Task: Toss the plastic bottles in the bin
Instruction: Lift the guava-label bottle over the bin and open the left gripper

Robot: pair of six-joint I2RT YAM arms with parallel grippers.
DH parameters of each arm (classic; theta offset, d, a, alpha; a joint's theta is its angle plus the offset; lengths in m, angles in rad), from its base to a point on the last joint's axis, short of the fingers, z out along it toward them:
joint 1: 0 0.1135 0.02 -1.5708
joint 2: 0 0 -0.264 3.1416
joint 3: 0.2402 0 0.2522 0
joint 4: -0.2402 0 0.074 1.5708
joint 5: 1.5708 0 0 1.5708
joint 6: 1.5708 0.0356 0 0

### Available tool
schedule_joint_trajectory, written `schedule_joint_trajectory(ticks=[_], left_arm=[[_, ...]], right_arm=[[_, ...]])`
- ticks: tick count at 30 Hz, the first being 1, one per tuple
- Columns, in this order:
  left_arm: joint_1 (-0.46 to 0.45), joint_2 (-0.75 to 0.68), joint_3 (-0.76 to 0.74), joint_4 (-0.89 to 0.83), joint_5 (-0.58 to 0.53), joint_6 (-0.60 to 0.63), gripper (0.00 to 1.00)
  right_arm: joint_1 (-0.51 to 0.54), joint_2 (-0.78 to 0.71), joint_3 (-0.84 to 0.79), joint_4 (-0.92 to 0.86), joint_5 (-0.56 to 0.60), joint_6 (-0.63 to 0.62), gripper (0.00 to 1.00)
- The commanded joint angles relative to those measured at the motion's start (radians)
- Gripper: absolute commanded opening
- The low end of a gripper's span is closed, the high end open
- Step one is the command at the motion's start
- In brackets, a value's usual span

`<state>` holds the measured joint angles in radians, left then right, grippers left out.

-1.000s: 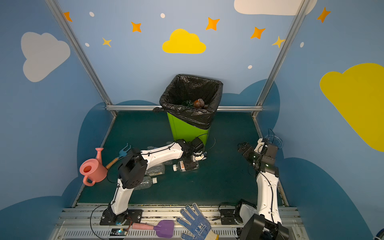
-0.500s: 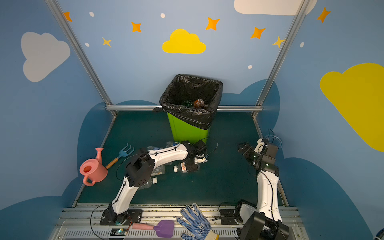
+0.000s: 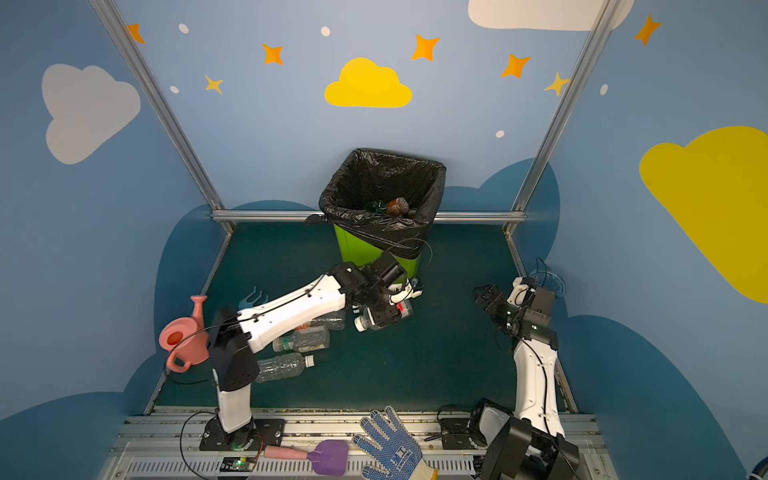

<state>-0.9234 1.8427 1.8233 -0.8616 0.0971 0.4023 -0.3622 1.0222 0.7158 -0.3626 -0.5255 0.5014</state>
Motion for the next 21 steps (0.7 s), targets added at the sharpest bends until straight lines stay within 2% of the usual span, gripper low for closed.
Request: schedule_joint_trajectory(ticks=[1,4,8,10,12,15,17,20,21], left_arm=[[0.010,-0.174,0.067,0.040,0.022,-0.035,0.53],[0.021,-0.340,0.077,0.160,-0.050,-0.013,0.55],[0.026,-0.535,0.085,0.409,-0.110,0.071,0.60],[0.033,-0.568,0.086,0.543,-0.123,0.097,0.60],[0.061,-0.542,0.105,0.655,-0.118,0.096,0.60],[0.205,-0.369,0.261,0.637,0.003,-0.114,0.60],[0.278,-0.150,0.455,0.536,0.083,-0.256,0.59],[0.288,0.290,0.994,0.241,0.102,-0.315,0.62],[0.284,0.386,1.137,0.227,0.049,-0.335,0.63]], right_arm=[[-0.001,0.009,0.038,0.056,-0.048,0.029,0.98],[0.001,0.019,0.043,0.081,-0.066,0.044,0.98],[0.018,0.039,0.059,0.089,-0.080,0.044,0.98],[0.030,0.048,0.066,0.091,-0.086,0.045,0.97],[0.043,0.050,0.073,0.091,-0.084,0.050,0.97],[0.065,0.037,0.080,0.089,-0.083,0.050,0.97],[0.069,0.023,0.086,0.072,-0.078,0.046,0.97],[0.073,-0.007,0.085,0.061,-0.072,0.054,0.97],[0.071,-0.017,0.086,0.056,-0.069,0.051,0.97]])
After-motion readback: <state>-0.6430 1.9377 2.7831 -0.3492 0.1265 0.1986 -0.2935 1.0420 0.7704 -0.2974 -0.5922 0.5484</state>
